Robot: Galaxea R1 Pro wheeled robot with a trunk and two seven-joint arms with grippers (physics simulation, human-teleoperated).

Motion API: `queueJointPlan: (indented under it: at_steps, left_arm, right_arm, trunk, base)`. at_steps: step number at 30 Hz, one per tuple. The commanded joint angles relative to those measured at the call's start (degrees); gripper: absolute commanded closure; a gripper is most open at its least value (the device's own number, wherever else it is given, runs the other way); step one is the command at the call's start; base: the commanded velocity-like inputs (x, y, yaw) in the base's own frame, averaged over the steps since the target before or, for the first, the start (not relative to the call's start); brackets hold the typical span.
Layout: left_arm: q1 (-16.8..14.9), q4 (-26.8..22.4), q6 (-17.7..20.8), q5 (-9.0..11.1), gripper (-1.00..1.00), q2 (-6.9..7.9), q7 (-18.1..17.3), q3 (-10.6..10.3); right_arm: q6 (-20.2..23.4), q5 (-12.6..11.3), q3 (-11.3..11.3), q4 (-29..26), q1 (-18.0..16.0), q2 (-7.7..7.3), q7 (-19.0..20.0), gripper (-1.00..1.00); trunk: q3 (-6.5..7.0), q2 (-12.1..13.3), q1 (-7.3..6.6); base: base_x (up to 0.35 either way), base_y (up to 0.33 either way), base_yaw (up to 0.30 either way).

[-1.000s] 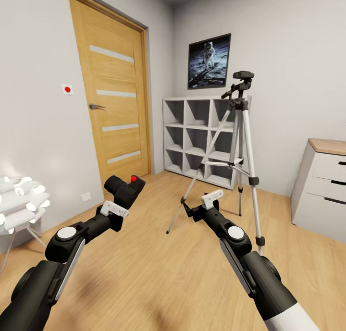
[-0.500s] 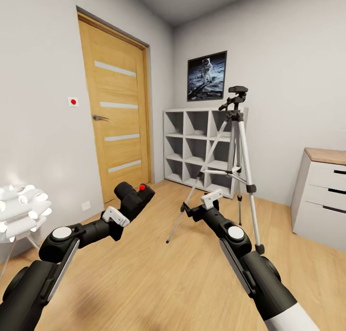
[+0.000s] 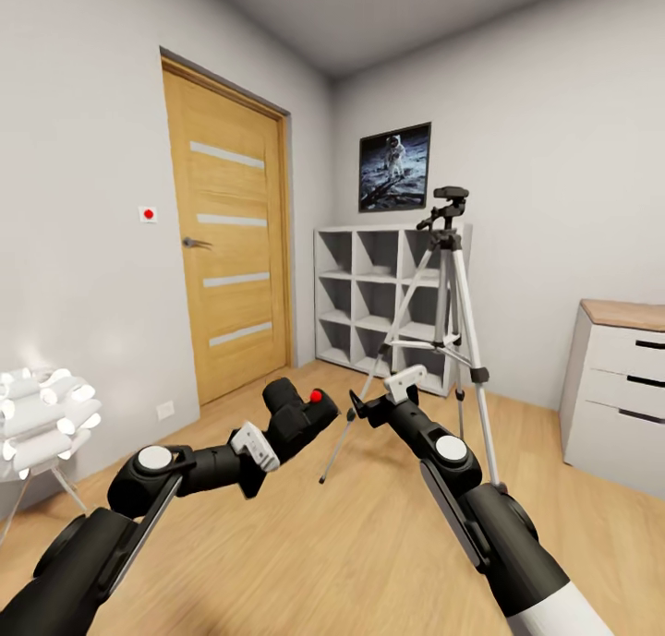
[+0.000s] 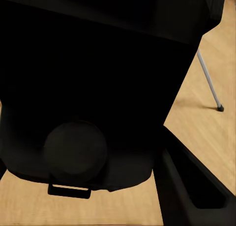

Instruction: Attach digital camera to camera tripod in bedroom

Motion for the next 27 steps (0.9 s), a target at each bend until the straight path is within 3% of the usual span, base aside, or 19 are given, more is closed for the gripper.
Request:
queueJointPlan:
  at_steps: [1,5,13,18,27]
  left_arm:
    - [-0.1,-0.1,0.4,-0.7,1.00,-0.01,-0.5,-0.4]
    - [-0.1,-0.1,1.4,-0.7,1.00,-0.04,-0.6,-0.6]
    - [-0.5,-0.9,7.7,-0.8,1.00,-0.56,-0.6,-0.7]
    - [-1.5,-1.0,9.6,-0.8,1.00,-0.27,-0.5,-0.5]
    - [-1.9,-1.1,10.1,-0.8,1.00,0.66,-0.4,3.1]
  right_arm:
    - [0.3,0.0,0.1,-0.1,0.0,-0.04,0.1,-1.00]
    - [0.3,0.0,0.1,-0.1,0.0,-0.04,0.1,-1.00]
    - [0.3,0.0,0.1,0.0,0.0,-0.04,0.1,-1.00]
    - [0.3,0.0,0.1,-0.1,0.0,-0.04,0.0,-1.00]
    - [0.3,0.0,0.1,-0.1,0.0,-0.04,0.0,-1.00]
  trunk:
    - [0.11,0.4,-0.24]
    - [0.83,2.0,-1.12]
    - [2.27,5.2,-2.88]
    - [3.17,7.2,-3.97]
    - [4.78,10.8,-5.95]
  base:
    - [0.000,0.000,0.000]
    - [0.000,0.000,0.000]
    - [0.000,0.000,0.000]
    - [0.000,0.000,0.000]
    - [0.000,0.000,0.000]
